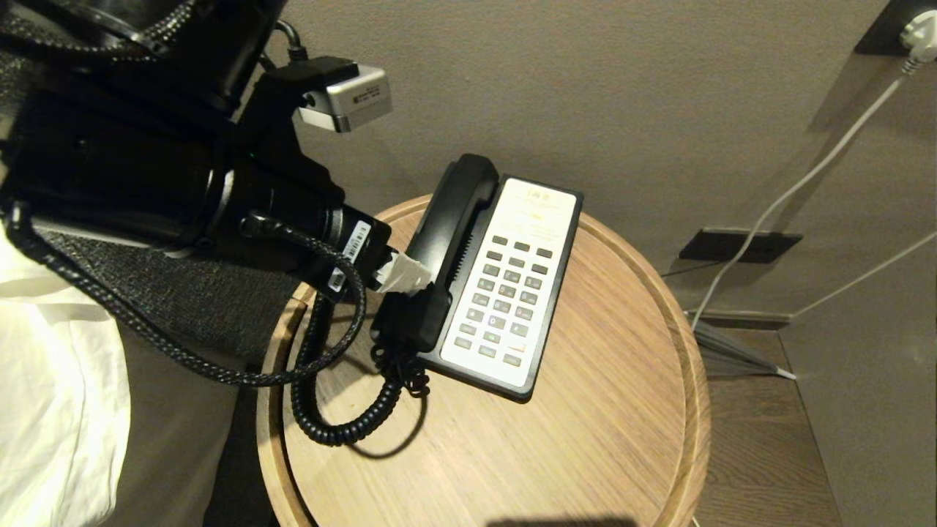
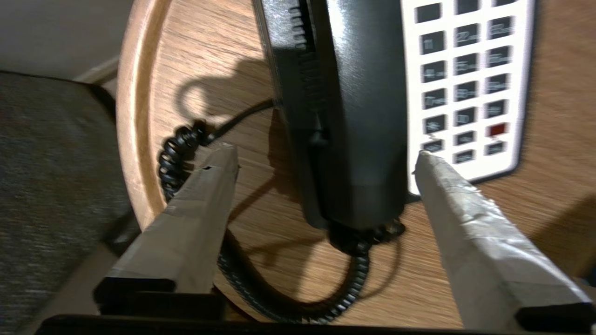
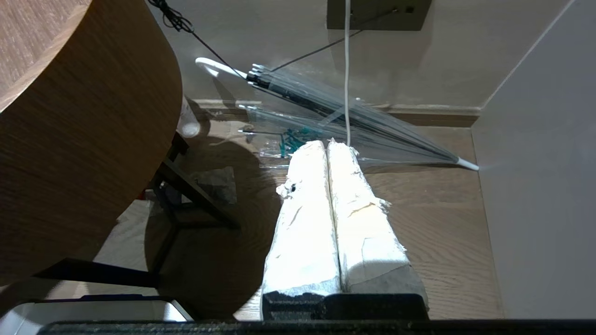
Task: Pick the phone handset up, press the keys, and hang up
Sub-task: Pick up the desk phone handset
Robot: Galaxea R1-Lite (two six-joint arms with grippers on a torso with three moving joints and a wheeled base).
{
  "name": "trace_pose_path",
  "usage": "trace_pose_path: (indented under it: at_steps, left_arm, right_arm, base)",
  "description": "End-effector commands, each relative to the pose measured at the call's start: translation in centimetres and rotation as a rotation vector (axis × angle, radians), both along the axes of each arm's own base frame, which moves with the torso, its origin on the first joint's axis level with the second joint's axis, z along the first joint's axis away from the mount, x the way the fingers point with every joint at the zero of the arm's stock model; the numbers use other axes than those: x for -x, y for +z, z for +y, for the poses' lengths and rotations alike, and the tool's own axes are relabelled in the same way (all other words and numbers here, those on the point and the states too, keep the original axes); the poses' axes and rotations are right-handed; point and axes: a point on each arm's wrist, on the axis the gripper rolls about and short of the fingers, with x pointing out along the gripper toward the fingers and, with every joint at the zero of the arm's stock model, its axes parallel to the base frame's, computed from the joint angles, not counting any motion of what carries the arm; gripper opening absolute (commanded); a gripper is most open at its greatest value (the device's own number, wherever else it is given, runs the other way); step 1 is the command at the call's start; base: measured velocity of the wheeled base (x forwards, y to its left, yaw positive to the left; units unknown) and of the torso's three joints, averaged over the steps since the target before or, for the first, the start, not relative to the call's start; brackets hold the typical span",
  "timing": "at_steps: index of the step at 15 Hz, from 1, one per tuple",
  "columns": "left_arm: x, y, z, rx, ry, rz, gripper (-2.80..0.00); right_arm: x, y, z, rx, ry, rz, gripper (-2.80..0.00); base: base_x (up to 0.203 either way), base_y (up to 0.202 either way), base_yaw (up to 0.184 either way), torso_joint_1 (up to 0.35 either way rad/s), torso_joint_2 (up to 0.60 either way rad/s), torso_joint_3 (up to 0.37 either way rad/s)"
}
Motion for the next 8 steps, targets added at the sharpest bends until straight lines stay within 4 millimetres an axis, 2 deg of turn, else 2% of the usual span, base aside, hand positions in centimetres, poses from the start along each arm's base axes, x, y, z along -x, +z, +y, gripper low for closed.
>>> trace_pose_path:
  at_steps: [1, 8]
  left_arm:
    - [-0.5, -0.2, -0.8, -0.028, 0.010, -0.010, 0.00]
    - [-0.8, 1.0, -3.2, 0.001, -0.020, -0.016, 0.00]
  right_arm:
    - [-0.2, -0.6, 0.0, 0.000, 0.003, 0.022, -2.80]
    - [-0.2, -0.6, 0.0, 0.000, 0.000, 0.022, -2.80]
  base:
    - [0.000, 0.000, 0.000, 0.000, 0.00, 0.000]
    - [0.000, 0.000, 0.000, 0.000, 0.00, 0.000]
